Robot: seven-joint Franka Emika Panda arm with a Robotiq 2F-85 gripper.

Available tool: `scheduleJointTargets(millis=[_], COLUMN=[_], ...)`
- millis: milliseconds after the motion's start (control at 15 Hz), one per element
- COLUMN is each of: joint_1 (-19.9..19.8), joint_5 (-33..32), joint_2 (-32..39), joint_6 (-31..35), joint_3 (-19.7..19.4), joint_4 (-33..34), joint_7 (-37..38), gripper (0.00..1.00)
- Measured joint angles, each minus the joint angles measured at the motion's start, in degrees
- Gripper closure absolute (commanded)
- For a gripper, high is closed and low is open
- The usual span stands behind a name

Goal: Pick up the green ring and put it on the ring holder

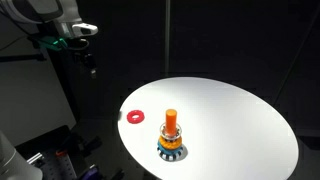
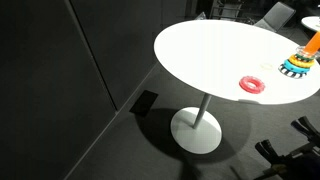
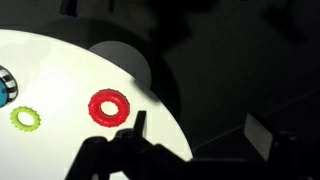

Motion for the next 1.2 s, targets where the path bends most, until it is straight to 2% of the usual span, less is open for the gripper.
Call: scheduleJointTargets(millis=[667,1200], joint_1=[-0.4,-7.0], joint_5=[-0.7,-8.2], joint_2=[0.0,2.4], joint_6=[0.0,2.1], joint_3=[0.0,-2.6], joint_4=[0.0,3.4], joint_7=[0.0,0.0], gripper=[0.00,0.00])
